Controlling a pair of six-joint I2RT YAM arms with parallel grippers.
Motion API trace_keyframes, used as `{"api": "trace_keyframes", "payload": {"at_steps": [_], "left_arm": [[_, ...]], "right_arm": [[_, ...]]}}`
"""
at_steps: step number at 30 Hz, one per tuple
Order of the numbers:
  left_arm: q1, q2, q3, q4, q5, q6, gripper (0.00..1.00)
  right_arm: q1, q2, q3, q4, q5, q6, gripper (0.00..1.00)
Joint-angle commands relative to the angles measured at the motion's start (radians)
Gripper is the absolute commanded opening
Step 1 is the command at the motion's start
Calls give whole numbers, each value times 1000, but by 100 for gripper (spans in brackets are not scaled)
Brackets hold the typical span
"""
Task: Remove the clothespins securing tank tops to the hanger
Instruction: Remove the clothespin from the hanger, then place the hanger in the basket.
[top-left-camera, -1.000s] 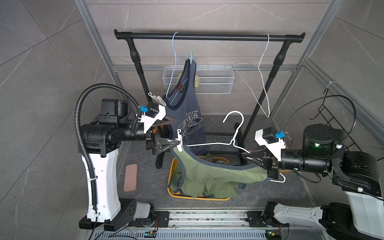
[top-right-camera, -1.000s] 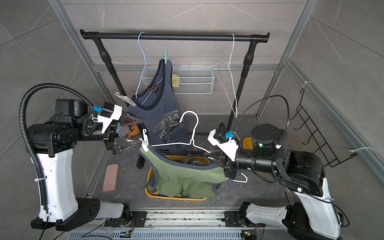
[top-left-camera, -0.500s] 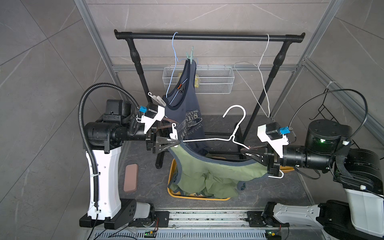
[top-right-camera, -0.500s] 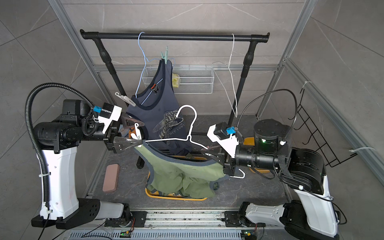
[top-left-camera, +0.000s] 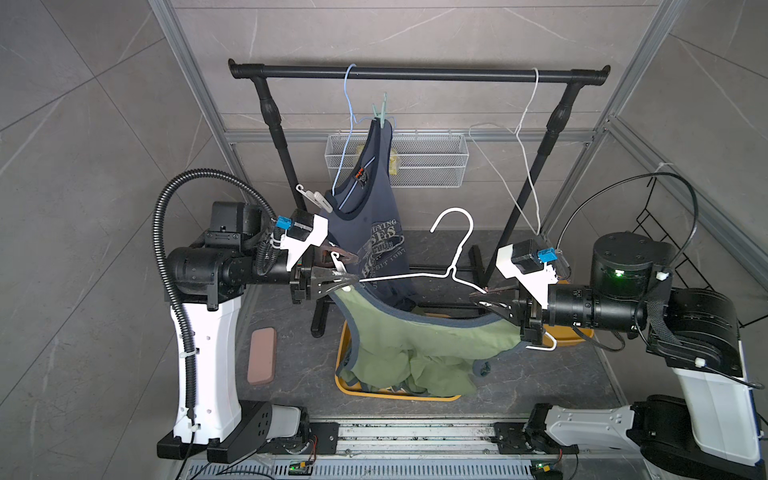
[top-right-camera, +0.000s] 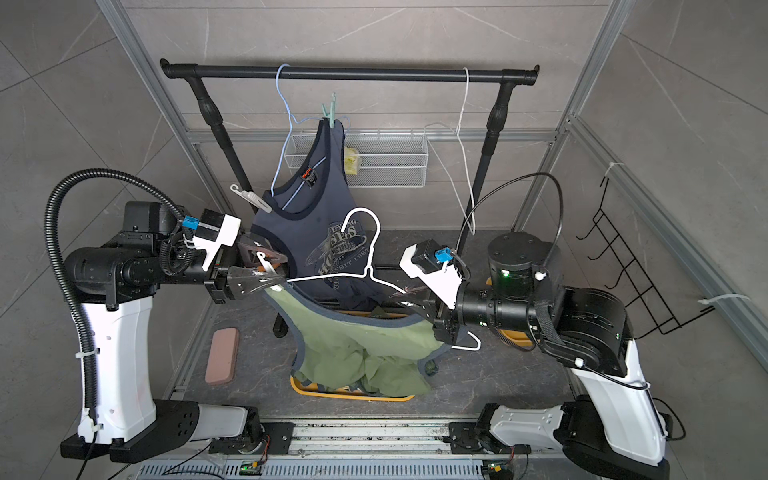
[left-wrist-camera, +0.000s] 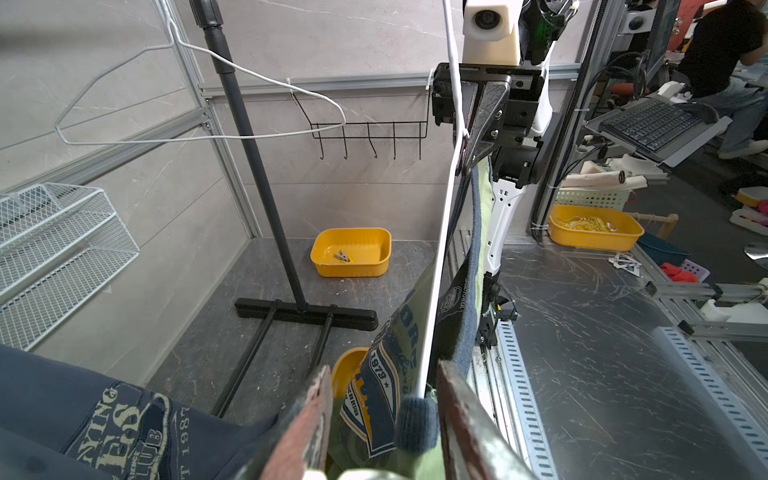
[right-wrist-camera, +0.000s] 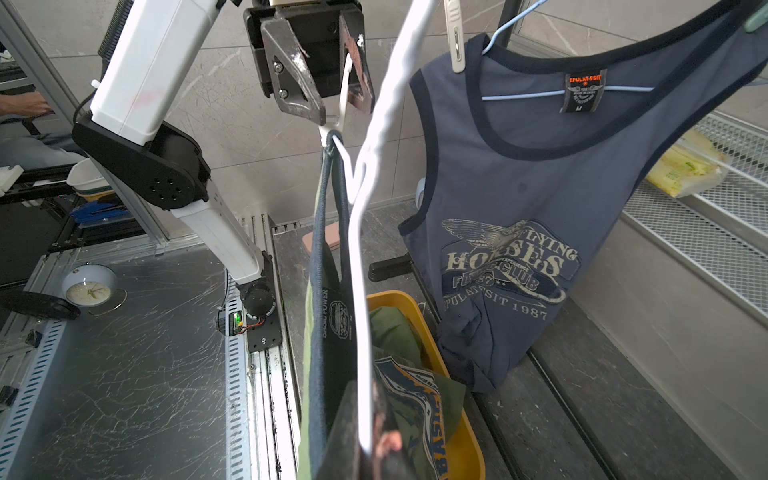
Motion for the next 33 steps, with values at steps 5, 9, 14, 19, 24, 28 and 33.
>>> {"api": "trace_keyframes", "payload": {"at_steps": [5, 9, 14, 19, 24, 28, 33], "left_arm": [[8, -13, -2, -159, 33, -32, 5], [7, -12, 30, -85, 8, -119, 0], [7, 3, 115, -27, -26, -195, 0], [7, 14, 186, 8, -50, -246, 0], [7, -4, 144, 54, -54, -285, 0], [6, -19, 110, 57, -65, -276, 0], [7, -32, 75, 67, -65, -282, 0]], "right_arm": [[-2, -15, 10, 56, 26, -14, 0], [-1, -2, -20, 46, 49, -5, 0], [-2, 5, -111, 63, 54, 21, 0], [-2, 5, -267, 153, 39, 57, 0], [-21, 36, -435, 279, -2, 103, 0], [-71, 74, -605, 463, -135, 177, 0], [-106, 143, -757, 635, -231, 247, 0]]}}
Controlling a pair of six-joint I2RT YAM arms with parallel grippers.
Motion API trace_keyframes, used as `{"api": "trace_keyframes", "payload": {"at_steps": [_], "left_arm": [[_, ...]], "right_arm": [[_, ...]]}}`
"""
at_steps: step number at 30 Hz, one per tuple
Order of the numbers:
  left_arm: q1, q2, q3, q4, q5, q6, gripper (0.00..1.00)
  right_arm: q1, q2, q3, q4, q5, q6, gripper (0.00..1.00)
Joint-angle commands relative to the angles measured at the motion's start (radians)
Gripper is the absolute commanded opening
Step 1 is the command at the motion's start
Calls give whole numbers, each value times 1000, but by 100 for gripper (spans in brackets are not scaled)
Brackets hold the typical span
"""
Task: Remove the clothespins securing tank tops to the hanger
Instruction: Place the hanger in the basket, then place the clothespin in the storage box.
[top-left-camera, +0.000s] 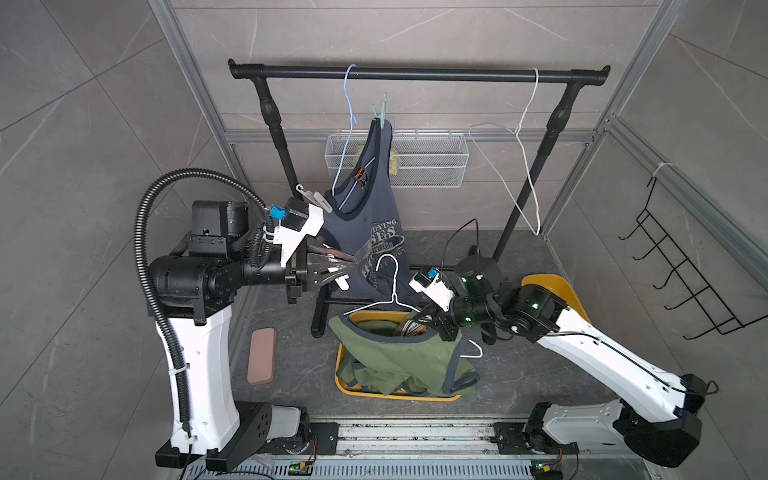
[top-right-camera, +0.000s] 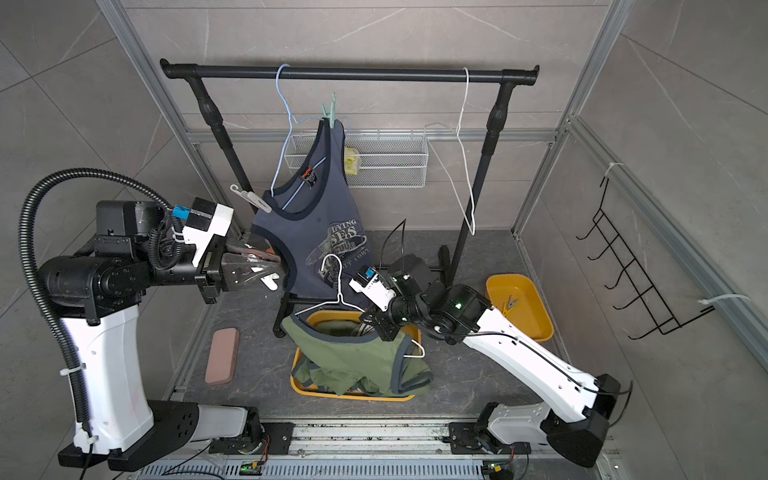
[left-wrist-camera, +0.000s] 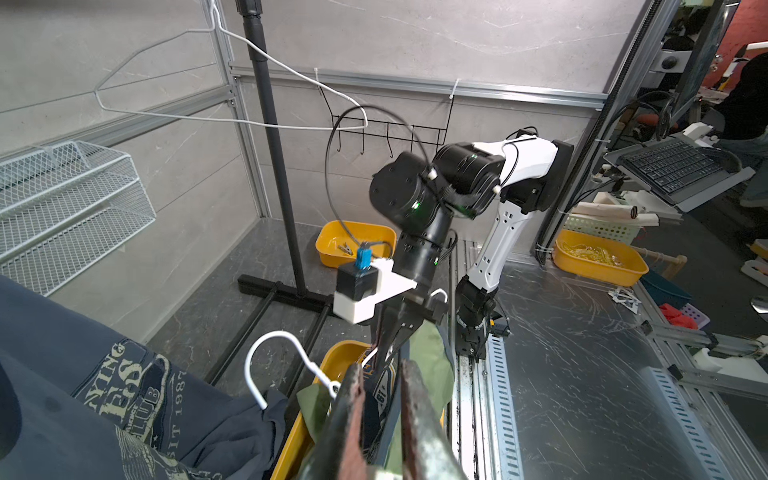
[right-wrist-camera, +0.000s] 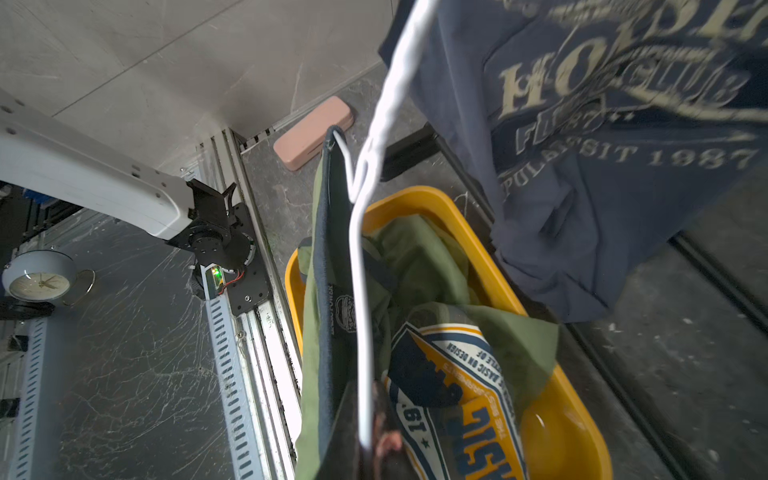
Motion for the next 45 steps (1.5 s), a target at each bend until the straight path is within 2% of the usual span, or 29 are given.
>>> {"api": "trace_keyframes", "payload": {"at_steps": [1, 4, 7, 9, 11, 14, 17, 20, 25, 27, 30, 36, 45], "left_arm": [[3, -26, -19, 31, 7, -35, 0], [1, -32, -58, 82, 12, -83, 0], [-1, -36, -90, 137, 13, -140, 0], [-5, -33, -103, 172, 11, -179, 0], [-9, -27, -112, 210, 8, -220, 0], [-17, -12, -114, 241, 8, -254, 0], [-37, 6, -130, 263, -15, -272, 0], [-47, 32, -136, 283, 4, -306, 0], [-53, 60, -133, 312, 74, -352, 0], [-57, 65, -133, 318, 98, -360, 0], [-63, 67, -139, 318, 114, -360, 0], [-71, 60, -143, 317, 123, -351, 0], [-73, 46, -144, 319, 126, -341, 0]], "right_arm": [[-19, 44, -65, 183, -100, 73, 0], [-26, 75, -121, 195, -112, 95, 0], [-32, 69, -199, 215, -91, 119, 5], [-33, 61, -239, 212, -61, 131, 18], [-38, 57, -255, 202, -42, 137, 27], [-36, 52, -232, 168, -6, 125, 33], [-36, 37, -152, 109, 23, 96, 34], [-36, -5, -49, 73, 0, 81, 37], [-36, -55, 132, 82, -132, 88, 44], [-36, -42, 208, 110, -206, 115, 50], [-29, 26, 343, 123, -301, 140, 53], [-3, 182, 532, 192, -353, 189, 54], [53, 328, 659, 241, -358, 212, 56]]}}
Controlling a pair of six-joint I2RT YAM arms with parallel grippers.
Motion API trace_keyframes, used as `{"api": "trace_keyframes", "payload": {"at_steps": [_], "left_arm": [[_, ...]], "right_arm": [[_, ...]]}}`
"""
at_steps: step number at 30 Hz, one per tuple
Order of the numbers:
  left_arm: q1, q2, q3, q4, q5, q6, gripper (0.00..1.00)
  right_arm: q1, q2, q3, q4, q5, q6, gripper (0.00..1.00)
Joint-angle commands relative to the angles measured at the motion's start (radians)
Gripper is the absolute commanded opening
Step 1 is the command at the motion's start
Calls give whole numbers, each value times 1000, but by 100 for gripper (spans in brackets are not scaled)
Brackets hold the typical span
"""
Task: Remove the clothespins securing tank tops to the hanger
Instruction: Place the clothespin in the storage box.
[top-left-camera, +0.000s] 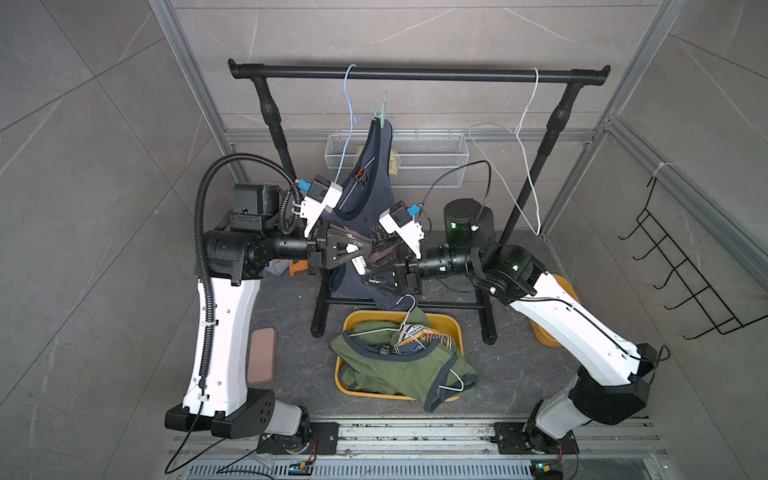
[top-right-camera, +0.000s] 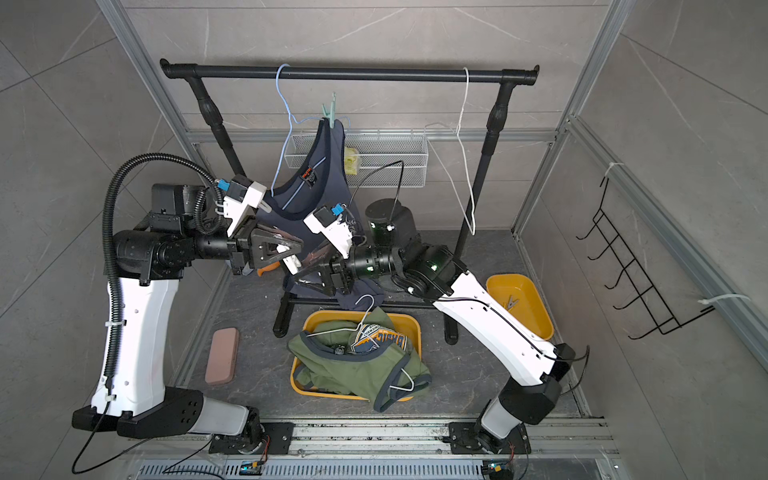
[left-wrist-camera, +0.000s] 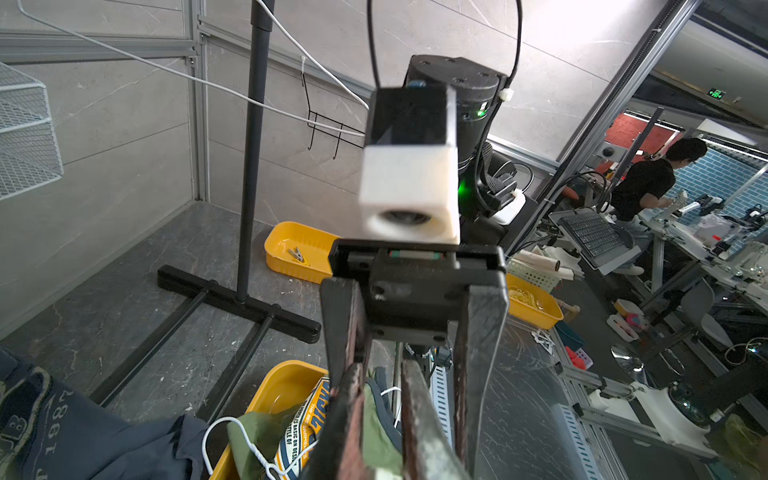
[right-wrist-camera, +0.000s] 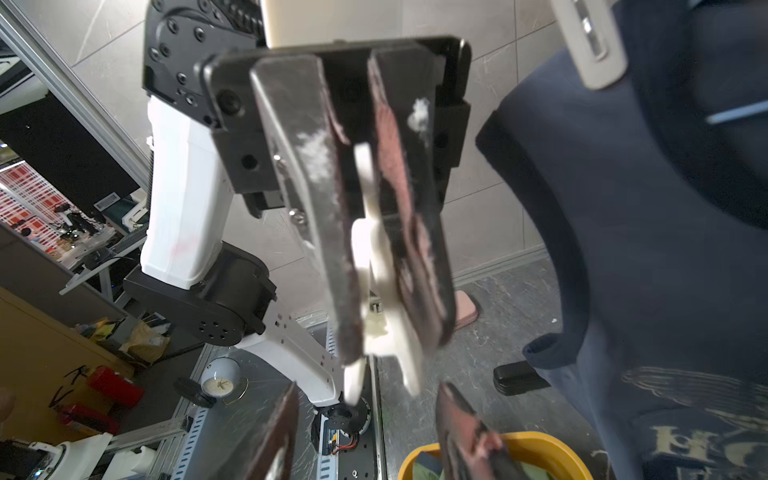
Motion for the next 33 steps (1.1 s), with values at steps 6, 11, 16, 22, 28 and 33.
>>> {"api": "trace_keyframes", "payload": {"at_steps": [6, 11, 16, 22, 28, 33], "left_arm": [[-9, -34, -22, 23, 35, 4, 0], [-13, -40, -27, 22, 48, 2, 0], [-13, -40, -2, 40, 76, -24, 0], [-13, -45, 3, 45, 97, -33, 0], [-12, -55, -20, 47, 101, -26, 33], [-14, -62, -11, 54, 90, -30, 65]], "right_arm": [[28, 49, 90, 54, -17, 28, 56], [31, 75, 103, 61, -12, 36, 49], [33, 76, 71, 100, -15, 55, 35], [37, 68, 54, 111, -8, 54, 22], [37, 51, 23, 138, 11, 57, 12], [38, 28, -23, 167, 18, 69, 6]]}}
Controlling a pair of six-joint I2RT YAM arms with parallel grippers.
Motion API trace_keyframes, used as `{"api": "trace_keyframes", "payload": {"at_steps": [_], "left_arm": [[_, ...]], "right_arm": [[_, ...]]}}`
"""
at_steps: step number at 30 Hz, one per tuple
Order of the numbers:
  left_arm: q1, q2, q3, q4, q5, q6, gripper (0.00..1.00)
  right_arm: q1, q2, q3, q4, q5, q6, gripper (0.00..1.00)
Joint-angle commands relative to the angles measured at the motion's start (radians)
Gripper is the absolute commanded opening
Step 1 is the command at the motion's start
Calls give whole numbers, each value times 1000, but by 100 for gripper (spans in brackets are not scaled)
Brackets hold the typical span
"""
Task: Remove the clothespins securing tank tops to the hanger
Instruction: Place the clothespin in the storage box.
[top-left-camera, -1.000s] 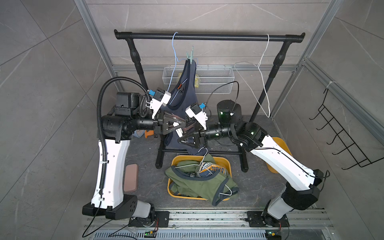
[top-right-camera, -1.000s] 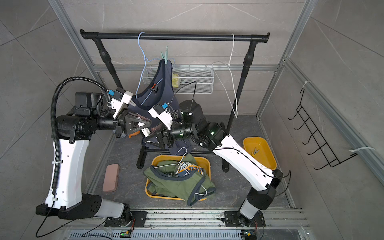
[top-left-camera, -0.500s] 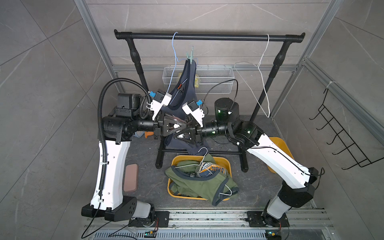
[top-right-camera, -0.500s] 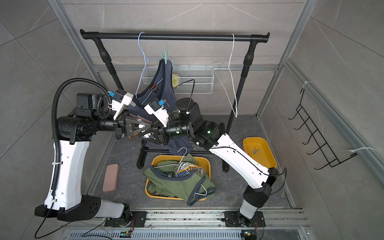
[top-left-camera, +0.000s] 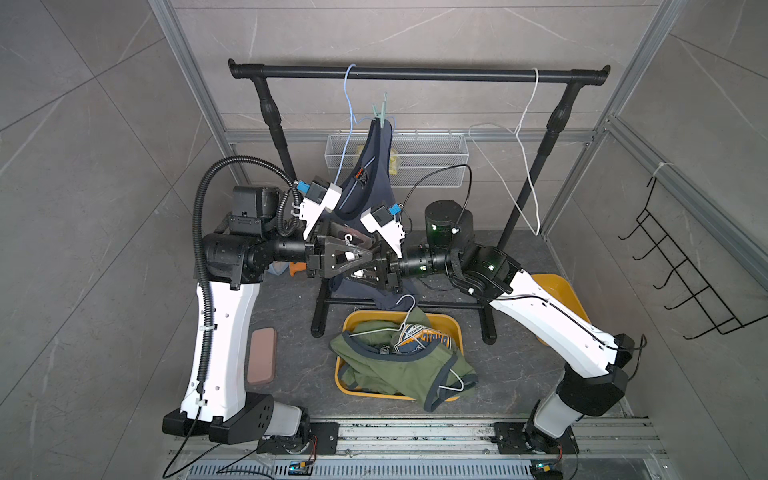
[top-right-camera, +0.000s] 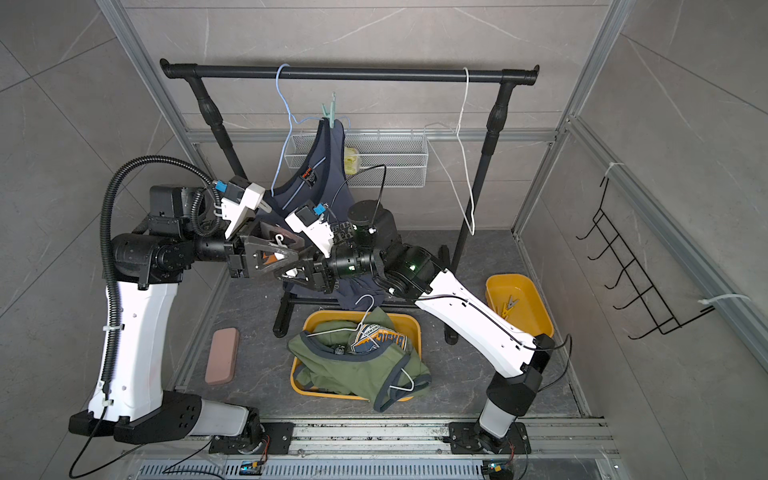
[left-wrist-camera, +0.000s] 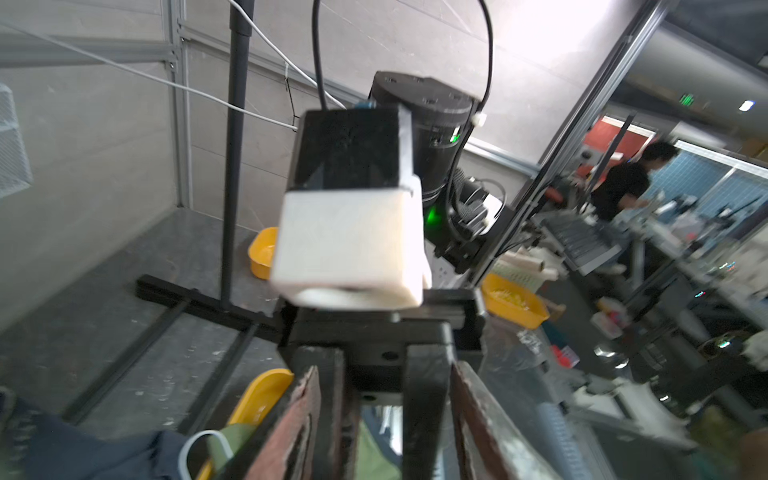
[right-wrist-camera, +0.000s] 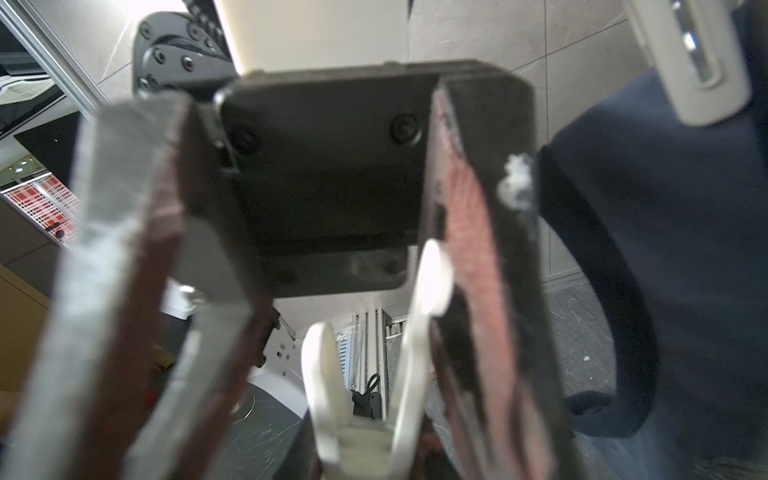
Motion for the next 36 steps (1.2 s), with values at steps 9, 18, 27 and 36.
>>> {"api": "trace_keyframes", "payload": {"at_steps": [9, 18, 27, 36], "left_arm": [[-2, -35, 28, 45, -77, -7, 86], [-2, -51, 17, 7, -291, 65, 88], [-3, -72, -42, -47, -343, 148, 88], [-12, -135, -126, -250, -407, 368, 88]], "right_arm": [[0, -125, -147, 40, 66, 6, 2], [-14, -371, -488, -98, 221, -4, 2], [-137, -612, -909, -246, 437, 111, 2], [-472, -665, -1067, -289, 455, 139, 2]]}}
